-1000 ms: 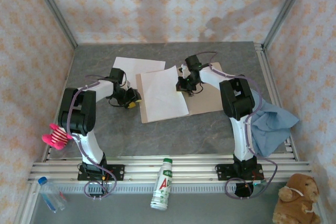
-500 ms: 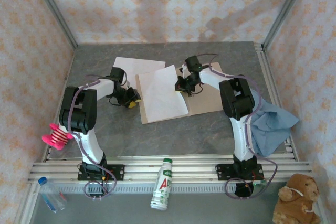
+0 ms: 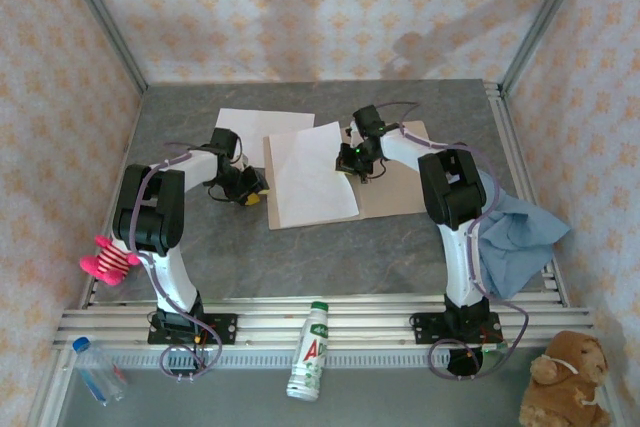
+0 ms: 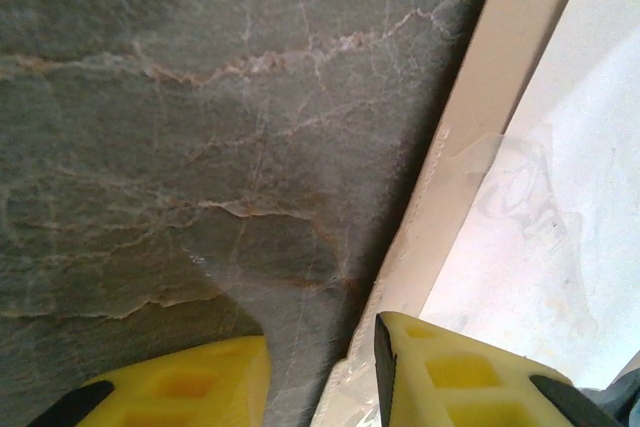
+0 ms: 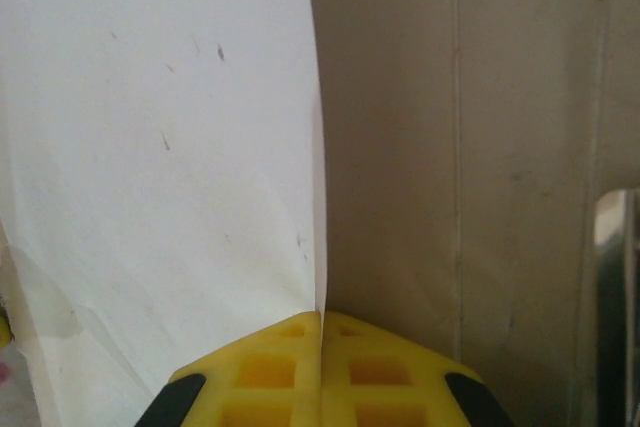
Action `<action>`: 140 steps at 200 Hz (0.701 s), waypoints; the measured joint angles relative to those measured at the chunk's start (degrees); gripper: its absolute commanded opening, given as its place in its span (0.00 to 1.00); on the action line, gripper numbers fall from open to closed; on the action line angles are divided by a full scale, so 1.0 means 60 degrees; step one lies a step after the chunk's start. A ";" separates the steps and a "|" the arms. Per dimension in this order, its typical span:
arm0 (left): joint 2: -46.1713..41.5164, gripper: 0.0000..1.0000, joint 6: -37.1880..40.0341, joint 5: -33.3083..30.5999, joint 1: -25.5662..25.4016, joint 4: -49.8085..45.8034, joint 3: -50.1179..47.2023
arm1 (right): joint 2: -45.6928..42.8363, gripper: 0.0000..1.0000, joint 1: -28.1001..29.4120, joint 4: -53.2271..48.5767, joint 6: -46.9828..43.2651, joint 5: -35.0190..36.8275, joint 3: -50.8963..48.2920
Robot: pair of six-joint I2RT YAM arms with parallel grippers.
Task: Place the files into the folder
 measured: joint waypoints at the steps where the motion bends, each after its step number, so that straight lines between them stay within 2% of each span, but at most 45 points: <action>1: 0.0000 0.34 0.0000 0.0000 0.0000 0.0000 0.0000 | 0.0000 0.00 0.0000 0.0000 0.0004 0.0004 0.0000; 30: -0.0117 0.34 0.0000 -0.0022 -0.0109 0.0106 -0.0044 | -0.0015 0.00 -0.0015 0.0033 0.0226 0.0146 0.0000; 45: -0.0120 0.34 0.0011 0.0044 -0.0528 0.0827 -0.0146 | -0.0022 0.00 -0.0015 0.0069 0.0346 0.0153 -0.0018; 77: -0.0324 0.34 0.0044 0.0106 -0.1147 0.1195 -0.0477 | -0.0098 0.00 -0.0131 0.0171 0.0459 0.0324 -0.0084; 140: -0.0918 0.36 0.0117 -0.0091 -0.1202 0.1169 -0.0510 | -0.0149 0.00 -0.0127 0.0197 0.0484 0.0401 -0.0142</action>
